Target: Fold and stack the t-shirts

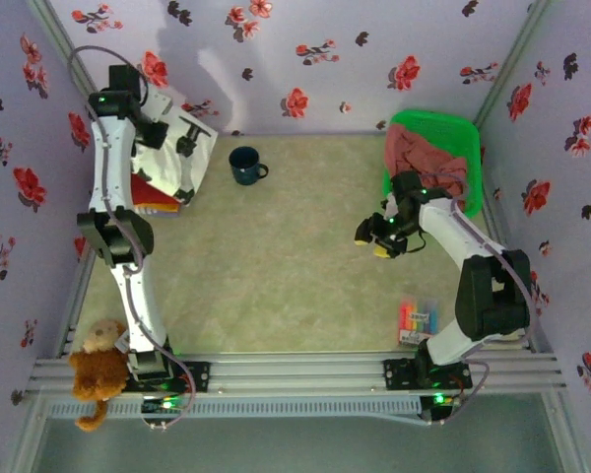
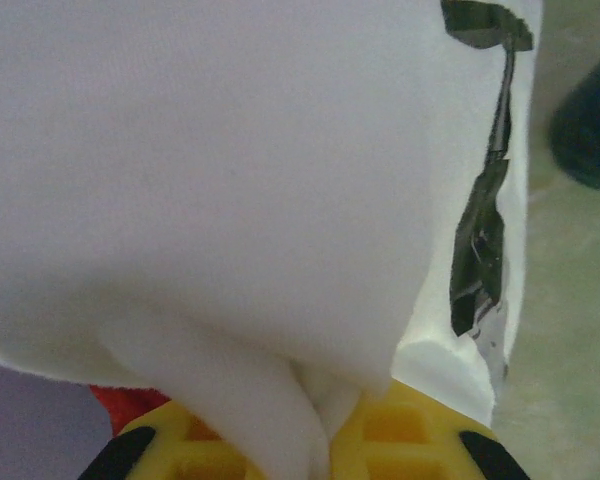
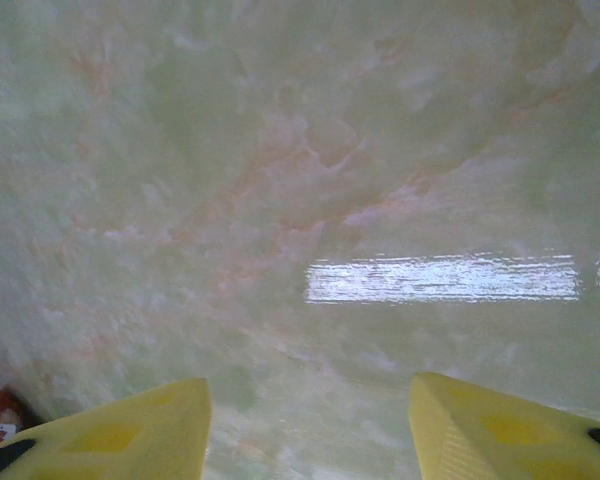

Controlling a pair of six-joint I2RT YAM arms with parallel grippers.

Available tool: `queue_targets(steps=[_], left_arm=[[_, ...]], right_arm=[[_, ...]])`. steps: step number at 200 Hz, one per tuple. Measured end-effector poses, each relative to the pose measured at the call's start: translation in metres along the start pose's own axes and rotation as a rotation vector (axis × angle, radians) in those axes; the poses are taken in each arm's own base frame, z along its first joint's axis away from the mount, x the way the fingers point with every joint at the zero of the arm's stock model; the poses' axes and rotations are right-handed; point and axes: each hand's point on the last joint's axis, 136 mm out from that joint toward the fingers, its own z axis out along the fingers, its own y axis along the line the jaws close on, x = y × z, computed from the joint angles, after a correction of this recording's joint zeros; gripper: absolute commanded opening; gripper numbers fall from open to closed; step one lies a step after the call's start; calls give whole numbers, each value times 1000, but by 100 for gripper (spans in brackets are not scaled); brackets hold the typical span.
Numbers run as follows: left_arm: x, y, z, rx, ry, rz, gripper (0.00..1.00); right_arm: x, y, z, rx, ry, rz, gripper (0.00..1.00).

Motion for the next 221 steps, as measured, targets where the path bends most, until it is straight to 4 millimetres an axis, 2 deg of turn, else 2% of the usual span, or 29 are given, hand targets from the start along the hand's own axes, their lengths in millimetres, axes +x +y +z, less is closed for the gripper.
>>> queue_targets(steps=[52,80,101,151,188,215,221], left_arm=[[37,61,59,-50,47,-88,0],[54,81,79,-66,63,-135,0],[59,87,84,-66,61,-157,0],[53,95,98,-85,22,-155,0],[76,104,121,-90,73,-232,0],[91,109,127,-87,100,-273,0],[92,109,127,-87,101,-277,10]], right_arm=[[-9,13,-7,-17,0,0,56],[-12,18,-9,-24,10,3,55],[-12,18,-7,-24,23,16,55],[-21,26,-2,-18,37,37,56],[-22,34,4,-15,49,40,56],[-22,37,10,-9,63,38,56],[-22,38,12,-8,66,38,56]])
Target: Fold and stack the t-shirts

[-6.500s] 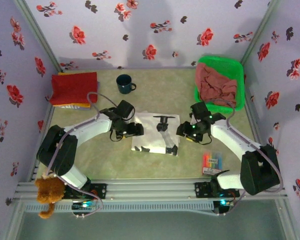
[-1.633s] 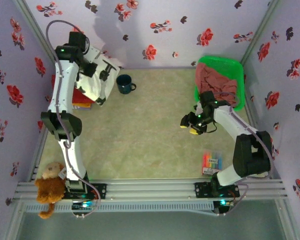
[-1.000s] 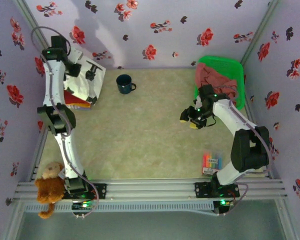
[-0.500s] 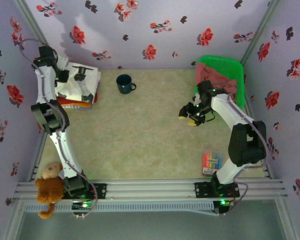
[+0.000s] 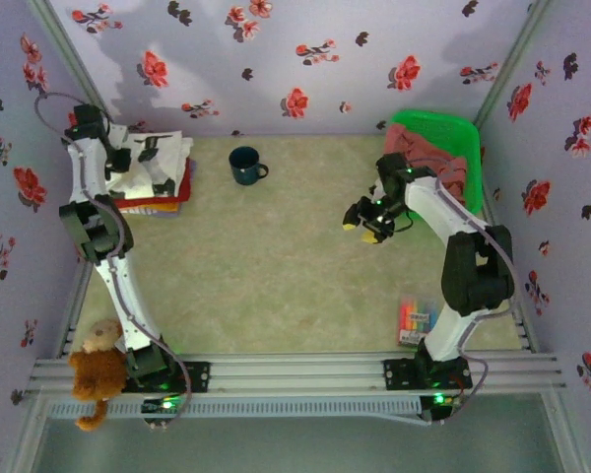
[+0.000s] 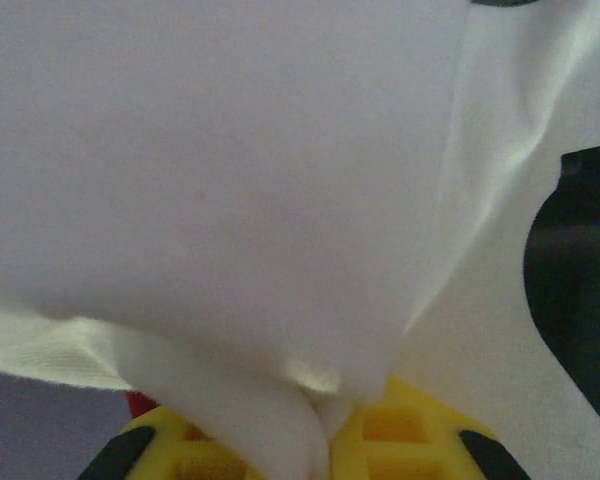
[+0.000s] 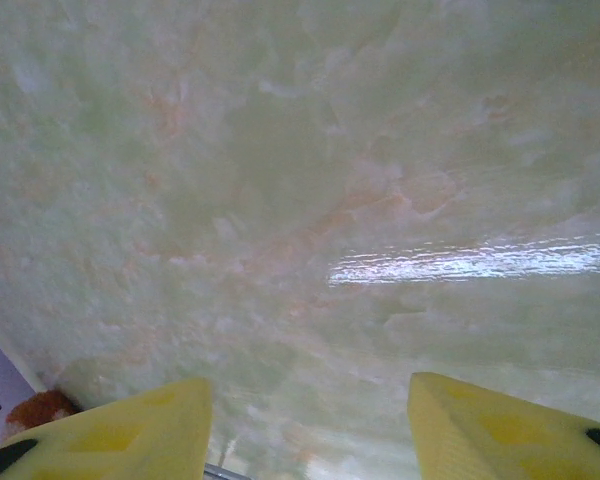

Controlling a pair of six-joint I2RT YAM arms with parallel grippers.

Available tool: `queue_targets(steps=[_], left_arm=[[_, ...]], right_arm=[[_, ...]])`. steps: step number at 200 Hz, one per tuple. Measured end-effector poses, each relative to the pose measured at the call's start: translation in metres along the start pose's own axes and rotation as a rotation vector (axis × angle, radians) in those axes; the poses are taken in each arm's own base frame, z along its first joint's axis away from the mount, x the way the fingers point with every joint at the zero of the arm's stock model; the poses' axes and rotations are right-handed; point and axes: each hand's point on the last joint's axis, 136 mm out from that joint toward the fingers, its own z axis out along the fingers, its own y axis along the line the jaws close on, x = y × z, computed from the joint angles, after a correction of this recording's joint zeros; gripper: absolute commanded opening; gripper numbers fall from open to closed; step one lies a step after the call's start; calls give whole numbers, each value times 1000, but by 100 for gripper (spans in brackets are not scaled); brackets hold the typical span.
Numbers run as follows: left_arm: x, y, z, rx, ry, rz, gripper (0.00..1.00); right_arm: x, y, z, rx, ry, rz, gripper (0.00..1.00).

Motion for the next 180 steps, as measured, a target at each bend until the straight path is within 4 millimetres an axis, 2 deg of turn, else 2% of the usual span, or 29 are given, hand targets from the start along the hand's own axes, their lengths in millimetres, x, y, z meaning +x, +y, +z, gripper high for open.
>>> queue_targets(steps=[5,19,27,53,92,111,119,139,150,157,180], left_arm=[[0,1,0,0,1,-3,17],[0,1,1,-3,-1,-14,51],[0,3,2,-13,1,-18,66],[5,16,2,-82,24,-43,99],[13,35,-3,-205,59,-79,99],[19,35,-16,-254,73,-78,100],[21,33,-25,-270,75,-77,99],[22,19,-58,-302,43,-60,99],[20,6,-82,-318,8,-39,99],[19,-4,-98,-330,-16,-23,99],[13,-41,-147,-338,-116,23,99]], right_arm=[[0,0,1,1,2,1,55],[-1,0,3,4,7,2,56],[0,0,4,5,10,1,56],[-1,1,3,3,6,-1,56],[-2,2,2,1,4,-3,57],[-2,2,2,1,0,-5,59],[-2,3,0,2,-6,-7,63],[-4,6,-9,-4,-39,-25,76],[-4,9,-15,-10,-63,-33,88],[-4,11,-20,-12,-82,-47,99],[-8,16,-39,-11,-164,-98,99]])
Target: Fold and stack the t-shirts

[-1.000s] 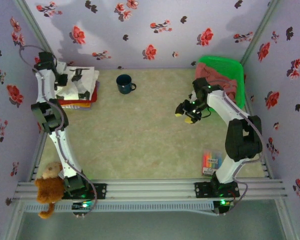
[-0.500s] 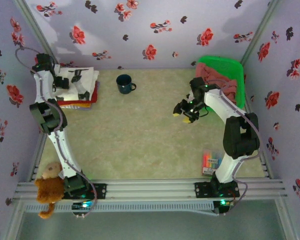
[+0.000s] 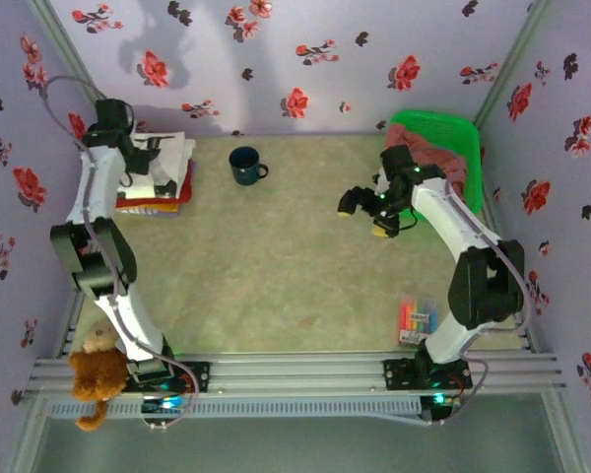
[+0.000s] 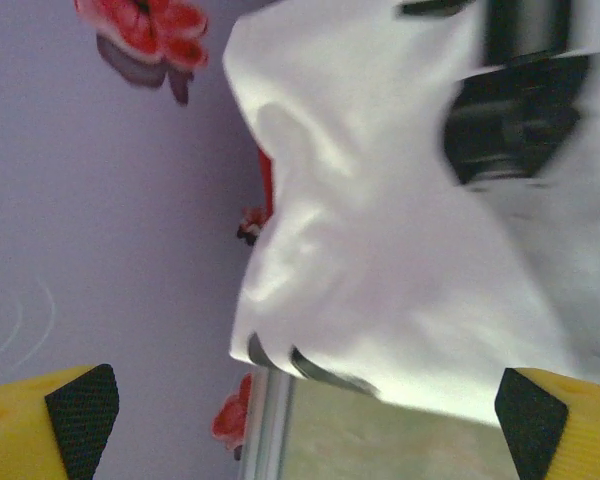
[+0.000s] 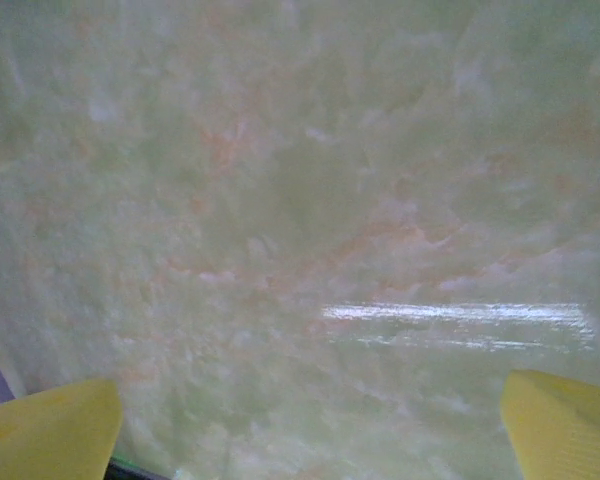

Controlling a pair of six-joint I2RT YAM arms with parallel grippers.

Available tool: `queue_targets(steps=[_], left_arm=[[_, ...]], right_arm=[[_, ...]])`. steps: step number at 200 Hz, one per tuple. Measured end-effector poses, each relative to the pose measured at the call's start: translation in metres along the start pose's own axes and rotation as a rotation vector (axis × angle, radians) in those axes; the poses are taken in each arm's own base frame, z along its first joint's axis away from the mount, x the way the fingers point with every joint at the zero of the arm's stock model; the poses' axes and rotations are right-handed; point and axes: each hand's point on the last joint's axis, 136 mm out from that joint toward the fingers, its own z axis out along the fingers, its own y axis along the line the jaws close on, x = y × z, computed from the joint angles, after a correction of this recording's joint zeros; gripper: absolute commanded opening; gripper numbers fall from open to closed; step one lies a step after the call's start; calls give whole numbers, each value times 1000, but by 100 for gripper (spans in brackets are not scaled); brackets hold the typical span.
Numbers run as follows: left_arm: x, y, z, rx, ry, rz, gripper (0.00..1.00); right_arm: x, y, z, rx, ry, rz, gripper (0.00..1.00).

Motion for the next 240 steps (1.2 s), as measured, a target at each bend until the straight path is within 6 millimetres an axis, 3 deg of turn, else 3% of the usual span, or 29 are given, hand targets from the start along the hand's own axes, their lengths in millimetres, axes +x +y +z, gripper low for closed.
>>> queue_targets(steps=[18,44,63,85,108,134,169,197,240], left_arm=[[6,-19,-38,56,-94,-14,99],[58,-35,-76,187,-222,-110,100],[97,-47,-95,254,-318,-202,100],[122,-72,-105,353,-451,-238,100],[150,-95,-101,413,-534,-236,99],[164,-108,-93,433,-584,-250,99],[162,-114,-80,440,-609,-290,99],[164,-123,-57,441,-593,-310,99],[174,-139,-21,451,-535,-348,99]], right_arm=[[-8,1,-17,20,-93,-43,99],[-23,-9,-47,78,-302,-116,99],[-31,-29,-65,151,-499,-181,99],[-37,-64,-71,258,-722,-239,99],[-39,-109,-60,414,-867,-274,99],[-52,-145,-55,601,-953,-266,99],[-78,-168,-61,709,-1064,-204,99],[-95,-174,-72,704,-1144,-178,99],[-107,-188,-88,662,-1190,-128,99]])
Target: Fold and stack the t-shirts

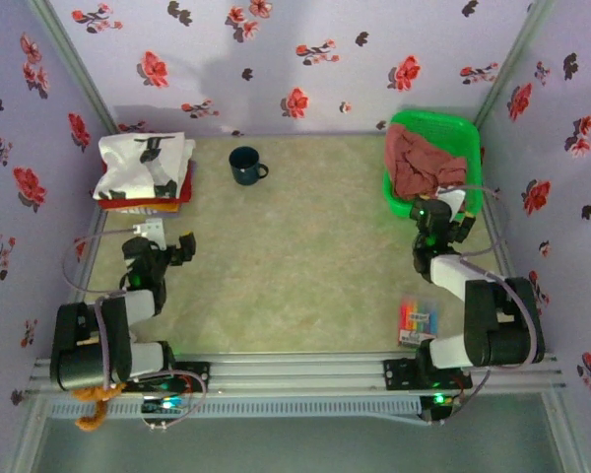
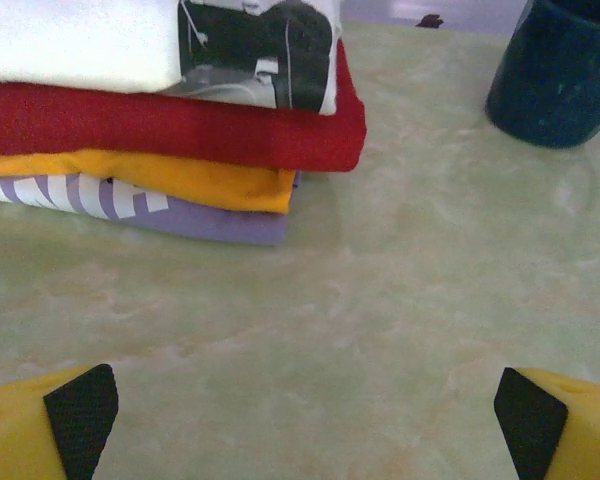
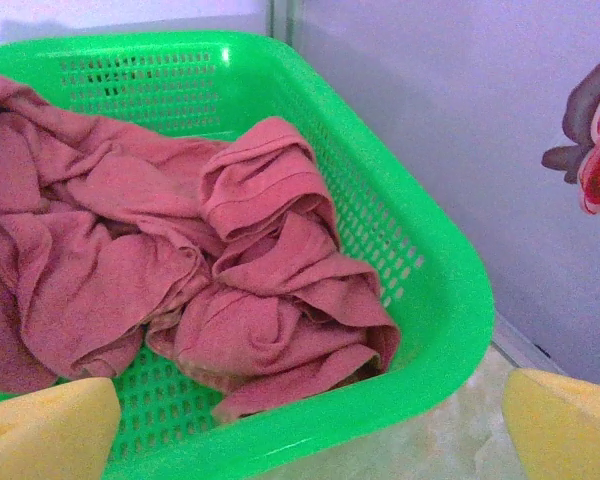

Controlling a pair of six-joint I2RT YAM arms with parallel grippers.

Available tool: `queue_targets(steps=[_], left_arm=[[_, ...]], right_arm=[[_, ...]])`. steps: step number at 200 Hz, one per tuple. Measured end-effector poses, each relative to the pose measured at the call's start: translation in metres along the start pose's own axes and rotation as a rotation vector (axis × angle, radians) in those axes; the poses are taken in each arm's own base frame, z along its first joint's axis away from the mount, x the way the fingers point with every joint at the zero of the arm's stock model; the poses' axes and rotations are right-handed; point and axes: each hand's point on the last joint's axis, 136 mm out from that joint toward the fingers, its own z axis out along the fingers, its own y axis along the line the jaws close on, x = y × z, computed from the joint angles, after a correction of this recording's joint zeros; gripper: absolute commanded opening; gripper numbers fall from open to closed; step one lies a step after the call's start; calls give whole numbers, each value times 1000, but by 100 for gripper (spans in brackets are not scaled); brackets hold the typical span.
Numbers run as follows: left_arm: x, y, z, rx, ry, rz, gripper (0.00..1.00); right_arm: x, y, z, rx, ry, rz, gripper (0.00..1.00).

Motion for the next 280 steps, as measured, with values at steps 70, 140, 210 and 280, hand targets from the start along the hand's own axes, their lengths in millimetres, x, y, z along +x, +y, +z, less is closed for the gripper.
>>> queue_targets(steps=[70,140,210,280], left_arm=[[-7,2,25,7,-52,6,99],[-20,0,38,-13,-57,16,99],[-26,1,43,-63,-47,29,99],[-24,2,43,-73,-41,29,99]], right_arm=[[49,-11,-10,-41,46,21,99],[75,18,1,-184,83,-11,99],[68,22,3,-195,69,-4,99],[65,29,4,-225,68,-1,99]])
